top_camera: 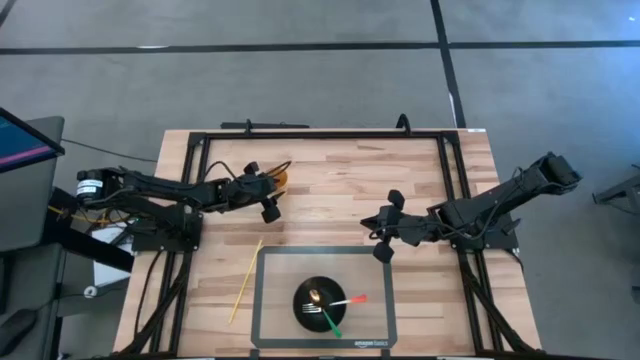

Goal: Pick & Place Utensil
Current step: Put the yellow cup on the top left of the black bowl on the transparent mat

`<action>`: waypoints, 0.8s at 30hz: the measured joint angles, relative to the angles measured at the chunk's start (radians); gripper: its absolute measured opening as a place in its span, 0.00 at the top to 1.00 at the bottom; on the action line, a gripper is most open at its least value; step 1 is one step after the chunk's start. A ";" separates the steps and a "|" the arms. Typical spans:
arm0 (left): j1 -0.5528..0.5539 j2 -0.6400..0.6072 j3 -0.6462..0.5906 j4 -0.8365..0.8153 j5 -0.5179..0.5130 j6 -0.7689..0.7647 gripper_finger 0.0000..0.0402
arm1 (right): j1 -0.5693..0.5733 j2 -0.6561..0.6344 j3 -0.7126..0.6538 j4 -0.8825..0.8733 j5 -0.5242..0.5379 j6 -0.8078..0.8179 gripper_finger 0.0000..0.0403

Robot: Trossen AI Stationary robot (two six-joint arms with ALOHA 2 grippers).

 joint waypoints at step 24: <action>-0.080 0.032 0.025 0.028 0.006 -0.028 0.96 | 0.000 0.000 0.000 0.001 0.000 0.002 0.96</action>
